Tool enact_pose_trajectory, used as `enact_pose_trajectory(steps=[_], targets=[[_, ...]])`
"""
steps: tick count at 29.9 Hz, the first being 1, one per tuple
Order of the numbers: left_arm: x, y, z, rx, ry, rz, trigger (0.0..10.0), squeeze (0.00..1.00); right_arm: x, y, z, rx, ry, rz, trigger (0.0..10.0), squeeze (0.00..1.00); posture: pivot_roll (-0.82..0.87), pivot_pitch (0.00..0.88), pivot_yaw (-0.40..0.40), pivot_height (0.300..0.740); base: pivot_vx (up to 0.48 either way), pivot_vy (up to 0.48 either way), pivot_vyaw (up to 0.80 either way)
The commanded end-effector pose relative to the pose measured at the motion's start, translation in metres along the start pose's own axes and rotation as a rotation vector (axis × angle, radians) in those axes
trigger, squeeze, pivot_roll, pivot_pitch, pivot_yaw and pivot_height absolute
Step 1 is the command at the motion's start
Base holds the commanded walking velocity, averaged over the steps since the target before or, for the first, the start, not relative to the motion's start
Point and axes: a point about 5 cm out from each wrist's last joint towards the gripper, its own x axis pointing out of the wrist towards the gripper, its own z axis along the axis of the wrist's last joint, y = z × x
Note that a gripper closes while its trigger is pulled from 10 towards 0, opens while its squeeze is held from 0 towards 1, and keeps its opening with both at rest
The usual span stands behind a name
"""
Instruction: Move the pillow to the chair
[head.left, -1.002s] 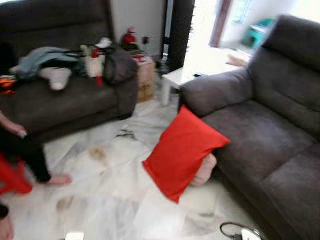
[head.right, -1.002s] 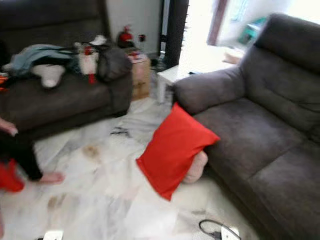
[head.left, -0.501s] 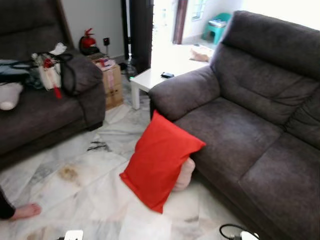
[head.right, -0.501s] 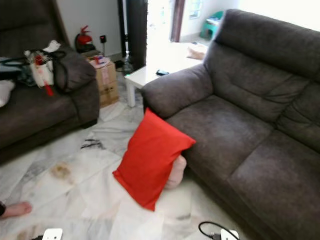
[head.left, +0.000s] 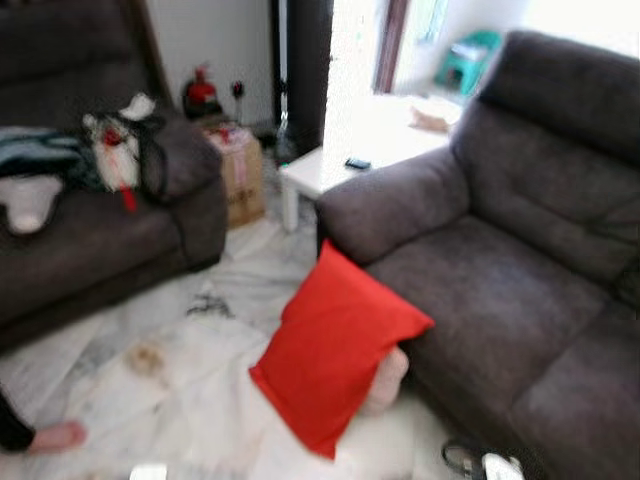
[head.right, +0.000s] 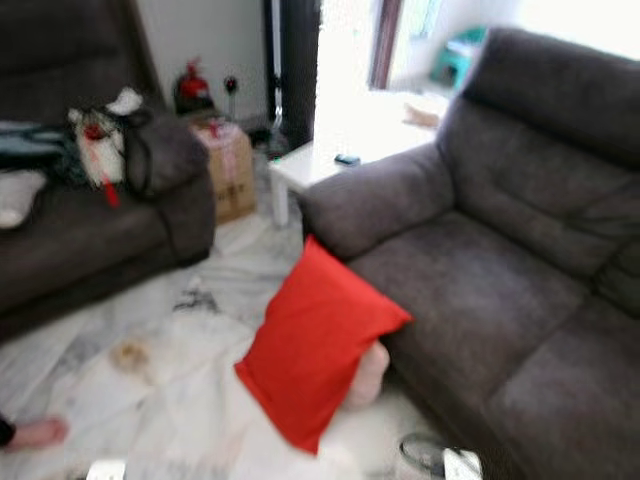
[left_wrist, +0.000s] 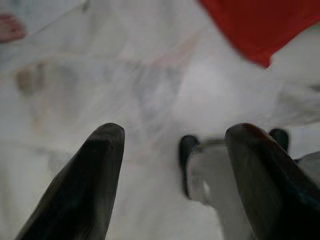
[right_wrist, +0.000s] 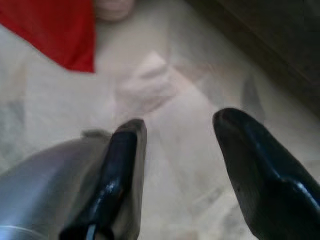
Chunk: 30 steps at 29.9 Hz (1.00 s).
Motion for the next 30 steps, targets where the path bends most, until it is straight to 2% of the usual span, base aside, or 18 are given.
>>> enact_pose_trajectory(steps=[1, 18, 25, 27, 30], targets=[[-0.003, 0.013, -0.006, -0.007, 0.015, 0.036, 10.0, 0.00, 0.003, 0.008, 0.010, -0.006, -0.032, 0.026, 10.0, 0.00, 0.01, 0.000, -0.056, 0.740, 0.311, 0.000, 0.00], [-0.002, -0.004, -0.009, -0.003, 0.020, 0.008, 10.0, 0.00, 0.000, -0.006, 0.012, -0.007, -0.050, -0.013, 10.0, 0.00, 0.06, 0.000, -0.049, 0.740, 0.307, 0.000, 0.00], [-0.002, 0.001, -0.007, -0.030, 0.009, 0.034, 10.0, 0.00, 0.001, -0.002, 0.013, -0.013, -0.047, -0.004, 10.0, 0.00, 0.05, 0.000, -0.085, 0.740, 0.307, 0.000, 0.00], [-0.003, 0.005, -0.008, -0.073, 0.009, 0.066, 10.0, 0.00, 0.002, 0.001, 0.012, -0.025, -0.038, 0.010, 10.0, 0.00, 0.06, 0.000, -0.091, 0.740, 0.307, 0.000, 0.00], [-0.003, 0.010, -0.009, -0.095, 0.011, 0.090, 10.0, 0.00, 0.002, 0.005, 0.011, -0.031, -0.036, 0.025, 10.0, 0.00, 0.05, 0.000, -0.078, 0.740, 0.310, 0.000, -0.74]])
